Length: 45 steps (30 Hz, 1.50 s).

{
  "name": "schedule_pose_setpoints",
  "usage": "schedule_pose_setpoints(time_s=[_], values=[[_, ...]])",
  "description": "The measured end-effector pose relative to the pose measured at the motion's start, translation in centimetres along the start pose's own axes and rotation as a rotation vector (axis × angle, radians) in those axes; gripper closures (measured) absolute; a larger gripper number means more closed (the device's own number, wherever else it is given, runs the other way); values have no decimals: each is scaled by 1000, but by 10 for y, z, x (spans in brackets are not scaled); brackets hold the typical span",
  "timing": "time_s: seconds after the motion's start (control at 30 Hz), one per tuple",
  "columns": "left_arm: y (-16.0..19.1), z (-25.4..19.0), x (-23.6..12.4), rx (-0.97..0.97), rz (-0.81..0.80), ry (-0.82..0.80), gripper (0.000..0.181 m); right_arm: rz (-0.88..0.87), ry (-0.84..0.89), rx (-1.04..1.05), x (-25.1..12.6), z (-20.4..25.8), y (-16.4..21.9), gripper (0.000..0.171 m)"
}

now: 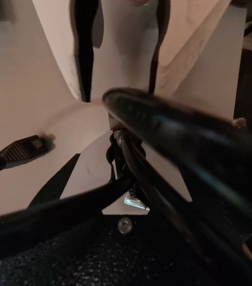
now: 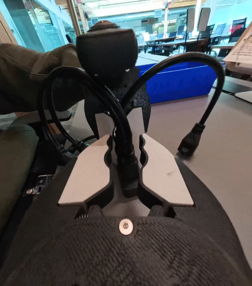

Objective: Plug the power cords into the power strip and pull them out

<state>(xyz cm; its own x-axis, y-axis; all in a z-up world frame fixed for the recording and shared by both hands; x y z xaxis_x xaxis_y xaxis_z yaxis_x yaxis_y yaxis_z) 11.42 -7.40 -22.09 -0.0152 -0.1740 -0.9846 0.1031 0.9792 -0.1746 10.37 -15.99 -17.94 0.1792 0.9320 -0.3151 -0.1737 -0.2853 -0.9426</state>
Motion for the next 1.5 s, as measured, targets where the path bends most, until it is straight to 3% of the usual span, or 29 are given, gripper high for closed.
schedule_pose_setpoints(time_s=[0.03, 0.2, 0.27, 0.57, 0.73, 0.87, 1.03, 1.27, 1.5], values=[[1, 1, 0, 22, -15, 12, 154, 10, -12, -8, 2, 2, 1, 138], [4, 3, 0, 78, -64, 58, 155, 99, 18, -36, 12, 2, 8, 146], [4, 3, 0, 90, -55, 58, 155, 102, 46, -48, 13, 1, 9, 162], [3, 1, 1, 54, -71, 23, 155, 95, 88, -12, 11, 3, 10, 162], [4, 0, 2, 35, -163, 19, 156, 100, 135, -10, 8, 6, 9, 157], [3, -1, 5, 3, -267, 5, 155, -24, 172, 42, -1, 6, -3, 157], [4, -1, 7, -15, -338, 11, 154, 106, 216, 32, 8, 5, 12, 162], [4, 1, 12, -44, -488, -10, 155, 43, 295, 73, 10, 4, 8, 163], [18, 0, 11, -45, -530, -4, 153, -11, 356, 163, 21, 9, 7, 162]])
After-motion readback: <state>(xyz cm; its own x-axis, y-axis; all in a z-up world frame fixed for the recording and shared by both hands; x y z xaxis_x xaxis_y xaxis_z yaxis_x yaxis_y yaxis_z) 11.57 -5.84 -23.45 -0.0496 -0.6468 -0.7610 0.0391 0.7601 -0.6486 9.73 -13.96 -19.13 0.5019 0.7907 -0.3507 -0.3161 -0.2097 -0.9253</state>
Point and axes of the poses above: each gripper's, where its closed fingertips meet, x out along the fingers, y out of its underside, z = x × y across the jaws, the point moved 5 cm from there along -x, back along the fingers, and after that the axes turned 12 degrees about z, right-handed, at the moved point
